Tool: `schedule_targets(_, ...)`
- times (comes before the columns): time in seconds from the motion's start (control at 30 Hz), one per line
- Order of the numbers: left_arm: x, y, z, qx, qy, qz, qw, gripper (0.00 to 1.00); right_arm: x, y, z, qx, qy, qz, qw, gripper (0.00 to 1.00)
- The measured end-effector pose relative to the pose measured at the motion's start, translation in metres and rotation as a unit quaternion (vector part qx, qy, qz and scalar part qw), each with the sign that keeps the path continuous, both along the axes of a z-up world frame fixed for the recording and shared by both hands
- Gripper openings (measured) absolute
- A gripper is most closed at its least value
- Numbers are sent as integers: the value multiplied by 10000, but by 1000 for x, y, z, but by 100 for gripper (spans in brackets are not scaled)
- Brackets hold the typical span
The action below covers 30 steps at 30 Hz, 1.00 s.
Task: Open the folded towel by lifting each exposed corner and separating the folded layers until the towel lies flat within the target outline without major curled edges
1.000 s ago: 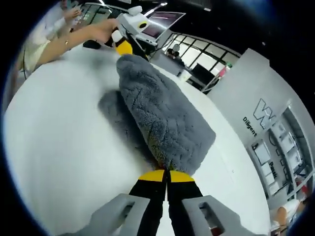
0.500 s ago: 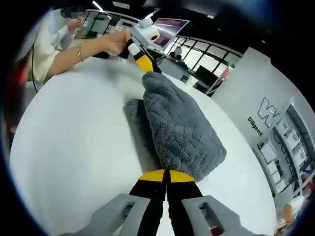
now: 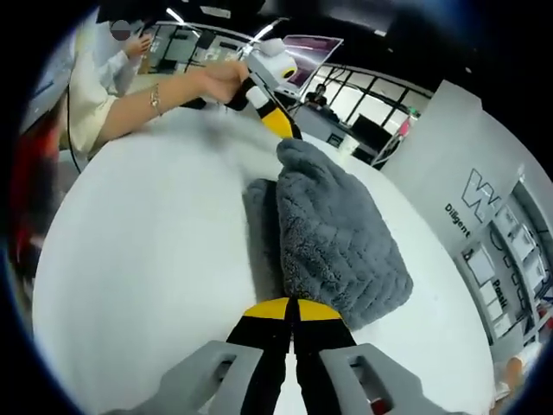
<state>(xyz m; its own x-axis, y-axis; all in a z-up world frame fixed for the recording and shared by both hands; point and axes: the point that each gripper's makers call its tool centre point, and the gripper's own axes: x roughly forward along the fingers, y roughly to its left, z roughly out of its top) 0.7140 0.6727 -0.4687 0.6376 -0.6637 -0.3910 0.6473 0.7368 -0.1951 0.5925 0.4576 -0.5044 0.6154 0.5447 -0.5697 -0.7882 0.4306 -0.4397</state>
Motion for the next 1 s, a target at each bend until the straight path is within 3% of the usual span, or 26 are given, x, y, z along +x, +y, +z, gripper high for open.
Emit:
schedule_targets(0.1,-1,-1,0,-13,5,-9,10000,91,-1,-2,7,175,37,-31,9998,0)
schedule_targets(0.17,-1,-1,-1,-6,16,-2,10000,91,1,-1,21,296,-308,53,9991,1)
schedule_targets(0.33,-1,-1,-2,-13,22,-10,10000,91,-3,-13,45,220,-631,-77,9977,28)
schedule_targets(0.47,-2,-1,-3,-9,33,-9,10000,91,0,-32,52,-6,-748,-432,9963,48)
schedule_targets(0.53,-2,-1,-3,-5,40,-12,10000,91,1,-36,54,88,-752,-518,9958,54)
schedule_targets(0.67,-2,-2,-5,15,59,-26,10000,91,2,-40,50,506,-559,-604,9953,77)
schedule_targets(0.8,-2,-3,-5,9,58,-48,10000,91,5,-48,41,580,-406,-774,9945,98)
schedule_targets(1.0,-1,-3,-5,17,28,-19,10000,95,8,-57,39,824,-268,-975,9915,99)
